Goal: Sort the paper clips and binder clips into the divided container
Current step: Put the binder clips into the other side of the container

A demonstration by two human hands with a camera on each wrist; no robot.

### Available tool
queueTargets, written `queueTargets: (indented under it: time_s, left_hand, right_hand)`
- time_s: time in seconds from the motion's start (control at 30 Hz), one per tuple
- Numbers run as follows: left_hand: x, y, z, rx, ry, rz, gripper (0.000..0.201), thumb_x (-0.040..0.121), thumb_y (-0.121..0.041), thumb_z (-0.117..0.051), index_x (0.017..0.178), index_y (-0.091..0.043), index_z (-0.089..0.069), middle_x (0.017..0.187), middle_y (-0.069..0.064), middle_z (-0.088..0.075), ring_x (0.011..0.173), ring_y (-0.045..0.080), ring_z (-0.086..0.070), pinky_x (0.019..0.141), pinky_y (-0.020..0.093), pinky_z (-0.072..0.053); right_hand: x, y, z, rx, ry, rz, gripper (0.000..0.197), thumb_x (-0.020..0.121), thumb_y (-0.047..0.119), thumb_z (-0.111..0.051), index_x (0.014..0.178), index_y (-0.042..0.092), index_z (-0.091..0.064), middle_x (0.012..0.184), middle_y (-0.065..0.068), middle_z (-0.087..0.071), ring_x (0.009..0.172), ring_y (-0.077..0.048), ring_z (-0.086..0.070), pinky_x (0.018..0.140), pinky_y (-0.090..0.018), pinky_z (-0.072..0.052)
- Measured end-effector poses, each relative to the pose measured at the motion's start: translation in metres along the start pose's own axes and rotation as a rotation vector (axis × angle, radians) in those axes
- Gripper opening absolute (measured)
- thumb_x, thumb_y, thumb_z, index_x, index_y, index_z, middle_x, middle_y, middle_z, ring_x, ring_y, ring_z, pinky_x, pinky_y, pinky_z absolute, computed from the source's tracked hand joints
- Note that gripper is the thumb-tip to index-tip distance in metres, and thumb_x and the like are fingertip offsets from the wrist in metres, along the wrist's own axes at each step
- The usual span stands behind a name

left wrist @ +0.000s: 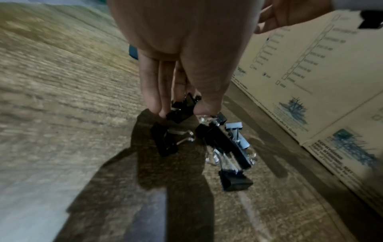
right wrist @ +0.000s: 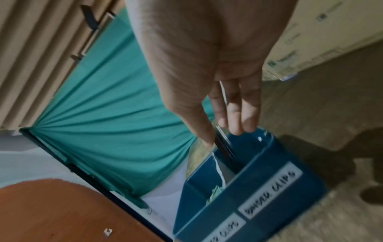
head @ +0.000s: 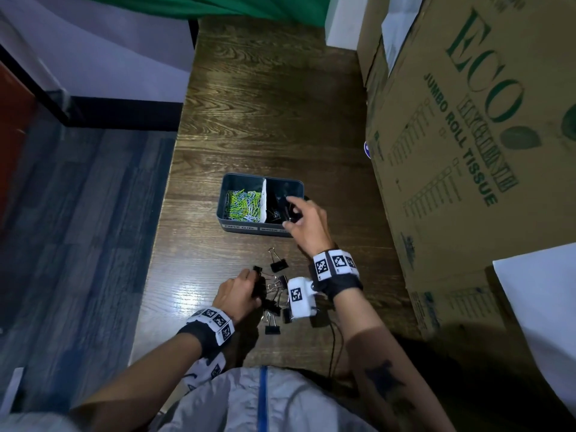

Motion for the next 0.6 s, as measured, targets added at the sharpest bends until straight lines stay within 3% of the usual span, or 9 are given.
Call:
queueTargets:
  time_s: [0.1,0.17,0.27,0.33,0.47,0.6]
  left_hand:
    - [0.004,-0.005,0.018,-0.119,-0.067,-0.028,0.043,0.083,-0.032,-0.069,0.119,-0.019,-0.049,0.115,0.0,-0.057,0.09,0.019,-0.059,0.076,0.028,-0.048]
    - [0.009,-0.013,0.04,-0.18,-0.137,-0.047,0.036,0.082,-0.03,-0.07,0.113,-0.022,-0.053,0.107,-0.004,-0.059,0.081,0.012,-0.057,0.069,0.021,-0.044]
    - [0.028,-0.032,0.086,-0.182,-0.279,-0.103,0.032,0.081,-0.034,-0.068,0.109,-0.023,-0.055,0.094,-0.007,-0.059,0.073,0.011,-0.058,0.062,0.023,-0.049]
    - [0.046,-0.046,0.116,-0.181,-0.369,-0.112,0.035,0.08,-0.036,-0.068,0.11,-0.024,-0.056,0.094,-0.009,-0.061,0.074,0.01,-0.059,0.063,0.026,-0.052]
    - [0.07,-0.064,0.152,-0.136,-0.432,-0.119,0.04,0.085,-0.041,-0.069,0.118,-0.02,-0.06,0.101,-0.006,-0.063,0.087,0.015,-0.061,0.067,0.026,-0.038]
    - [0.065,-0.05,0.124,-0.052,-0.356,-0.239,0.032,0.09,-0.045,-0.061,0.113,-0.022,-0.059,0.1,-0.005,-0.063,0.08,0.011,-0.06,0.066,0.022,-0.045]
  right_hand:
    - [-0.007,-0.015,0.001,-0.01,-0.054,-0.066,0.054,0.086,0.011,-0.074,0.135,0.021,-0.057,0.116,-0.006,-0.062,0.092,-0.021,-0.065,0.081,-0.038,-0.057]
    - [-0.024,-0.036,-0.009,-0.07,-0.015,-0.175,0.044,0.089,0.014,-0.071,0.13,0.022,-0.058,0.118,-0.002,-0.062,0.096,-0.018,-0.064,0.082,-0.035,-0.056]
    - [-0.057,-0.076,-0.037,-0.203,0.204,-0.352,0.032,0.09,0.016,-0.07,0.119,0.026,-0.063,0.118,0.0,-0.066,0.103,-0.019,-0.064,0.085,-0.033,-0.054]
    - [-0.076,-0.091,-0.049,-0.256,0.312,-0.404,0.033,0.088,0.021,-0.071,0.119,0.03,-0.062,0.118,-0.001,-0.068,0.105,-0.022,-0.066,0.089,-0.04,-0.055]
    - [-0.097,-0.097,-0.061,-0.223,0.395,-0.375,0.059,0.081,0.022,-0.079,0.133,0.03,-0.053,0.136,-0.003,-0.05,0.123,-0.027,-0.053,0.099,-0.043,-0.048]
    - [-0.1,-0.101,-0.065,-0.308,0.509,-0.322,0.104,0.067,0.03,-0.089,0.151,0.037,-0.027,0.147,-0.004,-0.03,0.137,-0.03,-0.034,0.108,-0.049,-0.04]
Point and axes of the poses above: each hand's wrist, its own x-axis towards the middle knuckle, its own z-axis out of the back of the hand, y = z × x, the point moved 3 cm from there along x, towards the middle knuckle
